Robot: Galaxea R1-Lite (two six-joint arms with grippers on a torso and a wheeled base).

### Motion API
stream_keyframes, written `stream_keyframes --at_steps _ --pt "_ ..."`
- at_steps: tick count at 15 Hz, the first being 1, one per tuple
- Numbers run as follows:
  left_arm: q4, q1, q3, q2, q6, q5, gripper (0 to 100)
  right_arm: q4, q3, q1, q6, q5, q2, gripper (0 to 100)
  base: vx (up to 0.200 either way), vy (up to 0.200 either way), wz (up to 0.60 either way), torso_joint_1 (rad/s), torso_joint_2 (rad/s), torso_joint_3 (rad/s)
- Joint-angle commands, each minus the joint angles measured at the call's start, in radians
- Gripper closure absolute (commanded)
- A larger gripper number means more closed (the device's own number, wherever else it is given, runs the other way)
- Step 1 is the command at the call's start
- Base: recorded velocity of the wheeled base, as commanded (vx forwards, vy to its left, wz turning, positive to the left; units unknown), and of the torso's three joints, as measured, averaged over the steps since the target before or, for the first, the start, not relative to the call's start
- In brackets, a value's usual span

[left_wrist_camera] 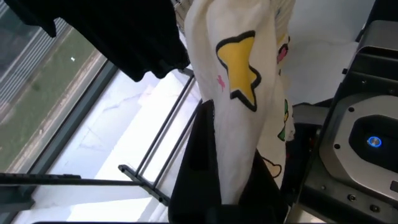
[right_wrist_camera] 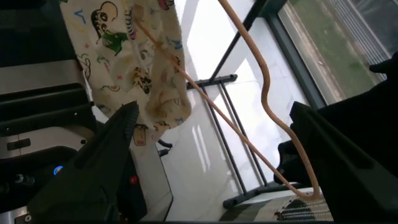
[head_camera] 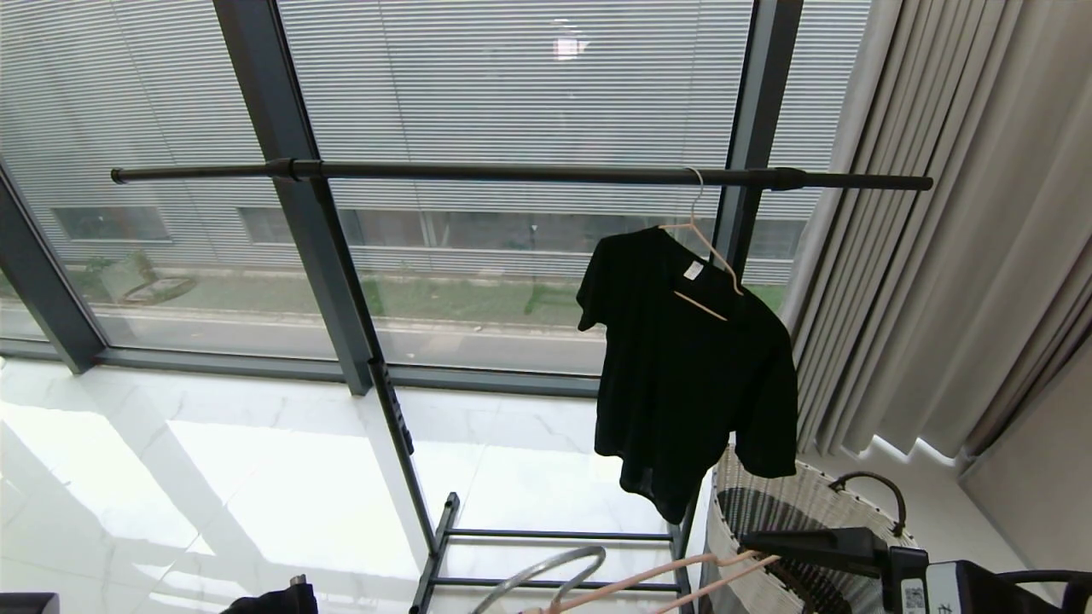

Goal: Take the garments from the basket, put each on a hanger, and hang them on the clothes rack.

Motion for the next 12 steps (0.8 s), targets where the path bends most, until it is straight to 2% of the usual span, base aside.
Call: stream_keyframes --at_steps 1,5,6,9,10,12 --pt "-0.001 0.071 -0.002 -0.013 0.001 0.006 100 0.0 0.003 0.001 -0.001 0.001 -0.007 0 0.0 0.0 0.0 0.0 0.0 0.0" --pt "-0.022 0.094 -0.019 -0.029 -0.004 0.023 100 0.001 0.008 0.016 0.004 0.003 0.0 0 0.0 0.0 0.0 0.0 0.0 0.0" --pt "-0.035 0.094 -0.049 -0.029 -0.006 0.026 100 0.001 0.019 0.013 0.034 0.004 0.018 0 0.0 0.0 0.0 0.0 0.0 0.0" --pt "-0.035 0.094 -0.149 -0.036 0.001 0.026 100 -0.068 0.016 -0.014 0.303 -0.008 0.136 0 0.0 0.0 0.0 0.0 0.0 0.0" --pt "-0.035 0.094 -0.168 -0.038 0.001 0.026 100 -0.129 0.014 -0.093 0.35 -0.02 0.193 0 0.0 0.0 0.0 0.0 0.0 0.0" --pt "-0.035 0.093 -0.188 -0.036 0.002 0.026 100 -0.246 0.002 -0.191 0.372 -0.048 0.28 0 0.0 0.0 0.0 0.0 0.0 0.0"
